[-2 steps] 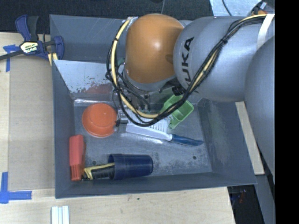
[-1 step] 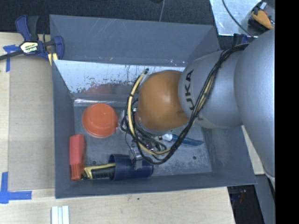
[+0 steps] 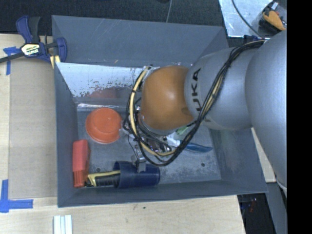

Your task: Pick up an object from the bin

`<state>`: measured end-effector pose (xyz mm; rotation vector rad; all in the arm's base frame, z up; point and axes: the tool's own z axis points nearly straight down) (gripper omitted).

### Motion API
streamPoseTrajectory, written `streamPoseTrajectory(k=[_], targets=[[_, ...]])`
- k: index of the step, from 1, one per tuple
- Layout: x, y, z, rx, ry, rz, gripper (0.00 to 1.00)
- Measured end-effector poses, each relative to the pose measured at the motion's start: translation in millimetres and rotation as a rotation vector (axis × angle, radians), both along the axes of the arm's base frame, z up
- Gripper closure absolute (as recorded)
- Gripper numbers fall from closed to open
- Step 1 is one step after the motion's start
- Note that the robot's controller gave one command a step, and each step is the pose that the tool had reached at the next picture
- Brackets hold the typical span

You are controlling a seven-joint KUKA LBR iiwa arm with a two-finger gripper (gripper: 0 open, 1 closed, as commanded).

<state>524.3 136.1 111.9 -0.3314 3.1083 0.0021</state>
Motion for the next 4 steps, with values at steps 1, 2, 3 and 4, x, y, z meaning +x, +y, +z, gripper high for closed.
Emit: streamPoseTrajectory(k=[1, 2, 3, 4], targets=[[-37.9, 25, 10, -0.002, -0.009, -0.093, 0.00], [-41.3, 11, -41, 0.002, -0.007, -0.111, 0.00], [-40.3, -4, -42, 0.003, -0.008, -0.202, 1.00], [-40.3, -4, -42, 0.003, -0.008, -0.202, 1.00]])
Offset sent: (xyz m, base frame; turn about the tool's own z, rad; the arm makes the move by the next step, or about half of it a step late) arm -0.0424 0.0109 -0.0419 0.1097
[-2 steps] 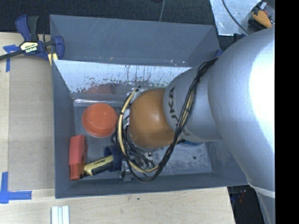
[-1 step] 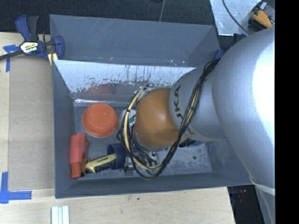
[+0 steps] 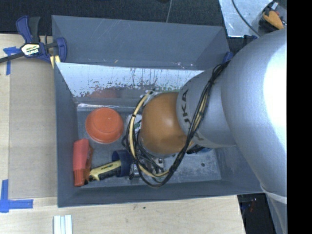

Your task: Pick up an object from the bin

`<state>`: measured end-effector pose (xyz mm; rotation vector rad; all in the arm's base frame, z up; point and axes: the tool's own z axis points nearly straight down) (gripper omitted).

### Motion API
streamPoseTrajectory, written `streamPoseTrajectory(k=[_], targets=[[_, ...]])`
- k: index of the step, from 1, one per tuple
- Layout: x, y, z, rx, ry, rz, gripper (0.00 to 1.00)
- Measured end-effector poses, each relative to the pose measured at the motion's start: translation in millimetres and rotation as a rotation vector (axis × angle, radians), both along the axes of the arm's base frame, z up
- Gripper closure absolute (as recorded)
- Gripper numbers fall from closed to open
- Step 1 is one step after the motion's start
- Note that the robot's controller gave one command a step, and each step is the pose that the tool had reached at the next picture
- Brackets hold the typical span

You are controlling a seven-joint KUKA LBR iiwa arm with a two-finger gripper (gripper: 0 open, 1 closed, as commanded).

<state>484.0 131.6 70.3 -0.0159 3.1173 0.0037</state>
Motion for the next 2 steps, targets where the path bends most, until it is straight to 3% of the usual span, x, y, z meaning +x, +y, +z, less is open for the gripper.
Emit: streamPoseTrajectory(k=[1, 2], targets=[[-3.5, -2, 14, -0.004, 0.010, -0.001, 1.00], [-1.3, -1, 92, -0.002, 0.003, -0.001, 1.00]])
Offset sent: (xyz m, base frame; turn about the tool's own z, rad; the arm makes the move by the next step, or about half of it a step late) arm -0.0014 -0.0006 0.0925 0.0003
